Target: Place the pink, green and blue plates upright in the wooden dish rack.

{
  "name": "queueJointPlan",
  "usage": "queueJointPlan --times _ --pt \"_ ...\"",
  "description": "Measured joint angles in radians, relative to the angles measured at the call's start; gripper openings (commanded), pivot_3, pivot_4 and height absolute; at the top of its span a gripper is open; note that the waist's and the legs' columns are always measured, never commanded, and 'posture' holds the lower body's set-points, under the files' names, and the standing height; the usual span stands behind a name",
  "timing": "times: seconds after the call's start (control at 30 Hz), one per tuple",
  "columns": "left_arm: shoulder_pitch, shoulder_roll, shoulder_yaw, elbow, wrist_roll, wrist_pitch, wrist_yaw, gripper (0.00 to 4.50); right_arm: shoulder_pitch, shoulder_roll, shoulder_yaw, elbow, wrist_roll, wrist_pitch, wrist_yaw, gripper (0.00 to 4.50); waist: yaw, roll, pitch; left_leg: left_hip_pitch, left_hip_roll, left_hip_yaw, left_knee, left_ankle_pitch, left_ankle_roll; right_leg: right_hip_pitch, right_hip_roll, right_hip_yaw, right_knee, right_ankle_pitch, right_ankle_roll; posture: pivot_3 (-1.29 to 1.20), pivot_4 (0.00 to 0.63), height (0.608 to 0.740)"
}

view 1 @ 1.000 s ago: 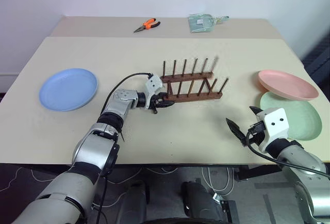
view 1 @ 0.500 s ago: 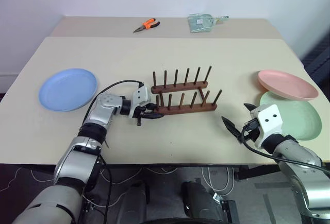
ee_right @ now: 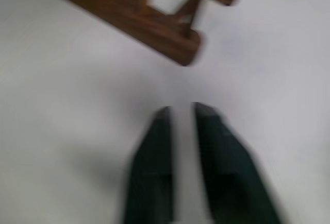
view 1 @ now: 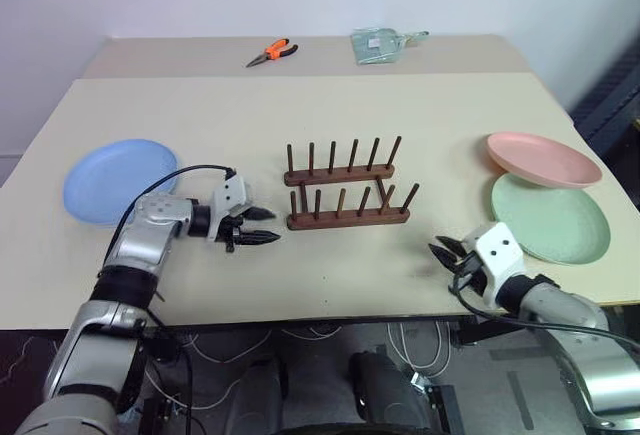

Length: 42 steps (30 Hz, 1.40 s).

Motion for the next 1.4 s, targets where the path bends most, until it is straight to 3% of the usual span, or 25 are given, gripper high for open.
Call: queueJointPlan --times 0.17,0.37,0.7,0.8,1.03,1.23,1.4 --pt "0.014 -0.083 -0.046 -0.052 0.039 -0.016 0.115 2.04 -0.119 0.019 0.094 0.111 -0.068 0.0 -0.024 0.05 0.033 0.001 -0.001 0.0 -0.003 0.0 0.002 0.0 0.0 0.002 -0.002 0.0 -0.003 0.0 0.0 0.0 0.15 0.732" --pt "-0.089 -0.238 -0.056 0.131 0.103 -0.086 0.363 2.04 -0.313 0.077 0.16 0.334 -0.15 -0.048 -0.078 0.05 0.042 0.001 -0.005 0.001 -0.004 -0.001 0.005 0.0 0.0 0.006 -0.002 -0.001 -0.003 0.001 0.0 0.0 0.15 0.732" --pt "-0.18 -0.27 -0.054 0.318 0.115 -0.199 0.471 2.04 -0.433 0.094 0.163 0.522 -0.199 -0.138 -0.117 0.05 0.033 0.002 -0.008 0.001 -0.004 -0.001 0.003 0.0 0.0 0.005 -0.001 -0.001 -0.003 0.001 0.001 0.0 0.15 0.732" --pt "-0.178 -0.266 -0.052 0.324 0.114 -0.217 0.462 2.04 -0.433 0.093 0.146 0.526 -0.196 -0.136 -0.115 0.84 0.032 0.002 -0.008 0.001 -0.004 -0.001 0.003 0.0 0.0 0.005 -0.001 -0.001 -0.003 0.001 0.001 0.0 0.15 0.732" --pt "-0.066 -0.116 -0.031 0.184 0.063 -0.226 0.297 2.04 -0.242 -0.041 -0.007 0.29 -0.139 -0.089 -0.029 4.38 0.007 0.006 -0.009 0.001 -0.002 0.0 -0.001 -0.002 0.003 0.002 0.0 0.0 -0.001 0.0 0.002 0.0 0.15 0.732" --pt "0.003 -0.036 0.029 0.129 -0.021 -0.169 0.208 2.04 -0.204 -0.268 -0.19 0.248 -0.169 -0.078 0.018 4.38 0.002 0.006 -0.009 0.002 -0.001 0.0 0.0 -0.002 0.003 0.002 0.0 0.0 -0.002 0.0 0.0 0.0 0.15 0.732" --pt "0.005 -0.021 0.041 0.114 -0.047 -0.145 0.171 2.04 -0.236 -0.37 -0.159 0.459 -0.264 -0.183 0.022 4.38 0.012 0.005 -0.009 0.0 -0.001 0.002 0.0 -0.002 0.003 0.0 -0.001 0.001 -0.003 0.0 0.0 0.0 0.15 0.732"
